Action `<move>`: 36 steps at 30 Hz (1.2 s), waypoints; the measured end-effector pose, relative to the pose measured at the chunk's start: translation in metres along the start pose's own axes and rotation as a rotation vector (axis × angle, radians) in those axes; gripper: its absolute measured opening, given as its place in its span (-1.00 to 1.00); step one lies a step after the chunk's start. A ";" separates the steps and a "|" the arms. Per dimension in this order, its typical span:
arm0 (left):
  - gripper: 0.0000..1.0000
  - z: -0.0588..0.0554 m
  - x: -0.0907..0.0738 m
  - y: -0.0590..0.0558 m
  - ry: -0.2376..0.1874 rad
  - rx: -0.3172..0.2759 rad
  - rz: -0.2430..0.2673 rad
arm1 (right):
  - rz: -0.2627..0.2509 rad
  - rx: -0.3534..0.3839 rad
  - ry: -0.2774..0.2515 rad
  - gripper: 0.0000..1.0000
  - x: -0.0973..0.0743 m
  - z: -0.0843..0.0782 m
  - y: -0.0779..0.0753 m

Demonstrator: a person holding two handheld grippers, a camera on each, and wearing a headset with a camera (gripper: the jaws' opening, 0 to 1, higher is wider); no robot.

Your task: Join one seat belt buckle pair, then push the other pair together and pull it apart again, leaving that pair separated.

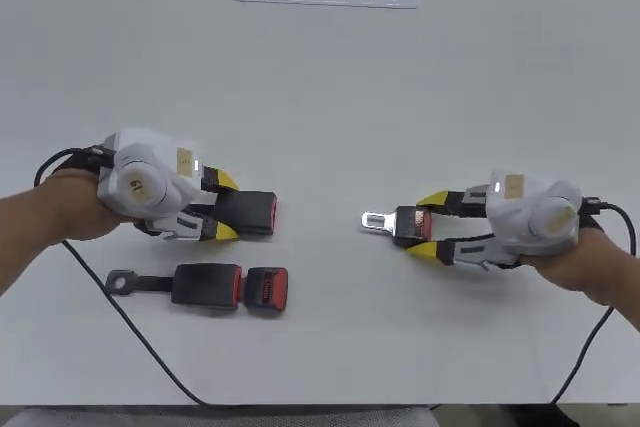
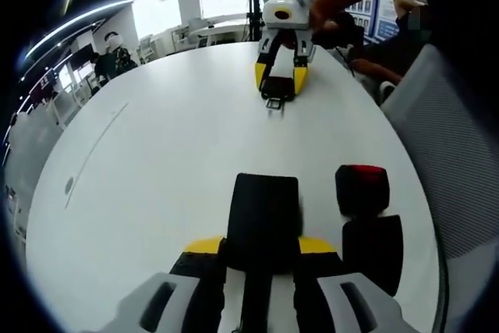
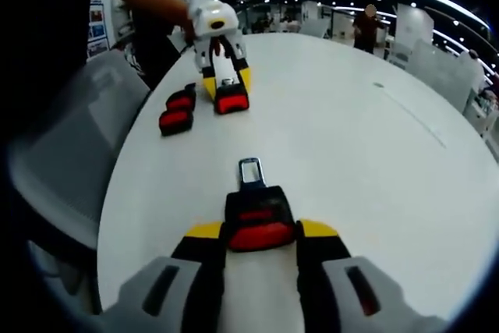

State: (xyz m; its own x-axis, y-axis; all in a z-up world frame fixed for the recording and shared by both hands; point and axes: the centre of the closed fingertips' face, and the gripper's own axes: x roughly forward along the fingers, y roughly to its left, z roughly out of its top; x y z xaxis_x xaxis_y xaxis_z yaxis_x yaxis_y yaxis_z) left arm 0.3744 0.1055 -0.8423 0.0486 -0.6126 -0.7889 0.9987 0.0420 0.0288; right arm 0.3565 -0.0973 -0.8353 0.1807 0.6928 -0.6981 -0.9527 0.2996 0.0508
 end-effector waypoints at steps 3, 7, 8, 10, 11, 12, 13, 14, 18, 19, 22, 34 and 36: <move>-0.31 0.000 0.001 0.001 0.001 -0.006 -0.006 | 0.007 -0.004 -0.016 -0.30 -0.001 -0.003 -0.002; -0.31 0.000 0.000 0.001 0.001 0.000 -0.011 | 0.020 -0.007 -0.030 -0.30 -0.001 -0.002 -0.001; -0.31 0.000 0.001 0.001 0.001 -0.001 -0.011 | 0.021 -0.004 -0.034 -0.30 -0.001 -0.002 0.000; -0.31 0.000 0.000 0.001 -0.005 -0.004 -0.009 | 0.021 0.000 -0.040 -0.31 0.000 -0.001 0.000; -0.31 0.001 -0.001 0.001 -0.007 -0.008 -0.009 | 0.021 0.001 -0.043 -0.31 0.001 0.000 0.000; -0.31 0.001 -0.001 0.001 -0.010 -0.010 -0.010 | 0.020 0.006 -0.047 -0.31 0.001 0.001 0.001; -0.31 0.001 -0.001 0.001 -0.011 -0.012 -0.011 | 0.019 0.008 -0.053 -0.31 0.002 0.002 0.001; -0.31 0.001 -0.001 0.002 -0.010 -0.014 -0.014 | 0.020 0.012 -0.057 -0.31 0.003 0.003 0.002; -0.31 0.002 -0.001 0.002 -0.007 -0.018 -0.018 | 0.021 0.039 -0.092 -0.31 0.011 0.011 0.004; -0.31 0.002 -0.001 0.002 -0.008 -0.022 -0.018 | 0.021 0.040 -0.096 -0.31 0.013 0.013 0.004; -0.31 0.002 -0.002 0.002 -0.010 -0.027 -0.018 | 0.018 0.048 -0.109 -0.31 0.019 0.017 0.005; -0.31 0.003 -0.003 0.003 -0.011 -0.029 -0.015 | 0.021 0.038 -0.138 -0.31 0.043 0.039 0.011; -0.31 0.004 -0.003 0.003 -0.009 -0.026 -0.016 | 0.020 0.037 -0.145 -0.31 0.049 0.042 0.012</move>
State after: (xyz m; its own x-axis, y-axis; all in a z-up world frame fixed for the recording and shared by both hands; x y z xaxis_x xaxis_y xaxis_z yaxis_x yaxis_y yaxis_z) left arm 0.3770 0.1042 -0.8379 0.0325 -0.6205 -0.7836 0.9986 0.0528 -0.0004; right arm 0.3646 -0.0323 -0.8387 0.1972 0.7856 -0.5864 -0.9474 0.3066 0.0921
